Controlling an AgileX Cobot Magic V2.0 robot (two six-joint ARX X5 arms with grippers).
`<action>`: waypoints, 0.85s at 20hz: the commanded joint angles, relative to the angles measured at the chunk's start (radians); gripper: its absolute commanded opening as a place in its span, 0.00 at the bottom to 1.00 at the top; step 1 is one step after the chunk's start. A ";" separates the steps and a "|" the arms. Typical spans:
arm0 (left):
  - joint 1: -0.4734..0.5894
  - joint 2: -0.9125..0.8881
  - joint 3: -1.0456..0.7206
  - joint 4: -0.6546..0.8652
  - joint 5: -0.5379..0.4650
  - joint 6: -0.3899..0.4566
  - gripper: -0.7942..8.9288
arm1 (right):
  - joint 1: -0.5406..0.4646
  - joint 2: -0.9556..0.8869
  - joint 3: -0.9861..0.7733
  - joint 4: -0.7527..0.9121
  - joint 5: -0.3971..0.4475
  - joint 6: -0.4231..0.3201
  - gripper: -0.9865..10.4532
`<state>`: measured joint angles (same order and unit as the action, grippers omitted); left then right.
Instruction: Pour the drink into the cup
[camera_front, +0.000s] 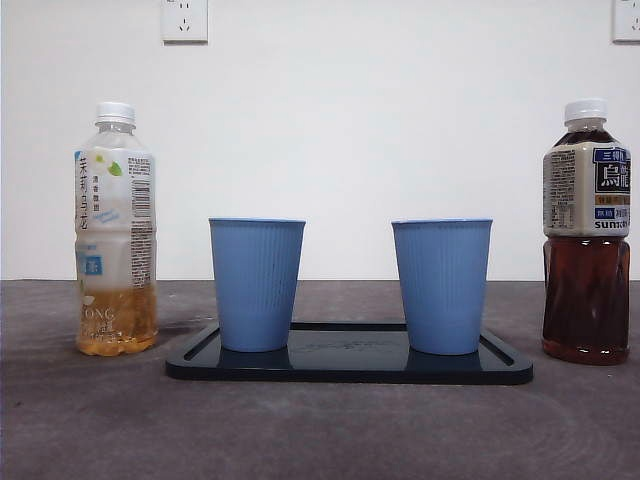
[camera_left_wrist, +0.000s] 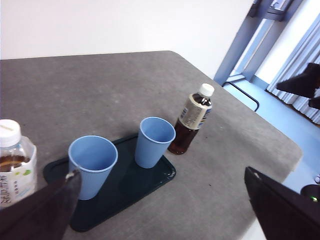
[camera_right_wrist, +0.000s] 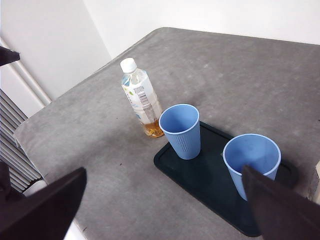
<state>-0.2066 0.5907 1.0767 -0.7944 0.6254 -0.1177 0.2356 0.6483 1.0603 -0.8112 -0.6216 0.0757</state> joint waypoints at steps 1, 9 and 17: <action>-0.015 0.006 0.021 0.017 0.003 0.013 0.63 | 0.005 0.004 0.016 0.005 -0.003 0.005 0.54; -0.048 0.006 0.021 0.024 0.003 0.013 0.63 | 0.005 0.004 0.003 -0.030 0.255 0.031 0.54; -0.060 0.009 0.021 0.024 0.003 0.013 0.63 | 0.005 0.003 -0.135 0.045 0.399 0.061 0.54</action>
<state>-0.2607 0.5911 1.0767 -0.7818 0.6254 -0.1173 0.2356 0.6476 0.9348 -0.7776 -0.2295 0.1135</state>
